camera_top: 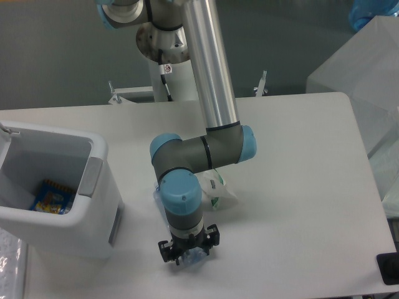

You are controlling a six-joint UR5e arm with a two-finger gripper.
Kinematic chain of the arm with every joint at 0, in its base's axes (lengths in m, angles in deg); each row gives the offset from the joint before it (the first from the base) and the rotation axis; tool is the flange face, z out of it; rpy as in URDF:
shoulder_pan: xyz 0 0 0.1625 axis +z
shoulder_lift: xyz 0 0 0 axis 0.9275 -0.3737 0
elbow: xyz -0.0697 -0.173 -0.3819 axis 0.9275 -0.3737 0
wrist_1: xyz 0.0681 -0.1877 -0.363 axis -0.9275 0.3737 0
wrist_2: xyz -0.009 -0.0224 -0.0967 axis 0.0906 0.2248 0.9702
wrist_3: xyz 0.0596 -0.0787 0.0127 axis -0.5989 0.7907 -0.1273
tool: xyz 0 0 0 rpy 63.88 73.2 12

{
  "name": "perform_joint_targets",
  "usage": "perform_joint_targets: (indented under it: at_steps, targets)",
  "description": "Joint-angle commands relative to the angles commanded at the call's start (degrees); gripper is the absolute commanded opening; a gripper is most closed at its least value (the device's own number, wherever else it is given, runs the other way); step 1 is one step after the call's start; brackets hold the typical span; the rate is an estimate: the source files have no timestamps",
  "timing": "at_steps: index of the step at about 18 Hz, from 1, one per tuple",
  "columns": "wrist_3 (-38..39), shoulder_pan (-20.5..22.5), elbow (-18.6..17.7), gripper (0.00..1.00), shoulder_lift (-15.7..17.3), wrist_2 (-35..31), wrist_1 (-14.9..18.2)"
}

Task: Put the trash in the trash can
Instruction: 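Close the gripper around the clear plastic bottle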

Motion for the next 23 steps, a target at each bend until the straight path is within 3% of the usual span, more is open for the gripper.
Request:
perform_joint_targets:
  at_steps: [6, 23]
  targets:
    - [0.0, 0.0, 0.09, 0.67, 0.0, -0.09, 0.09]
    - [-0.35, 0.09, 0.44, 0.66, 0.53, -0.97, 0.09]
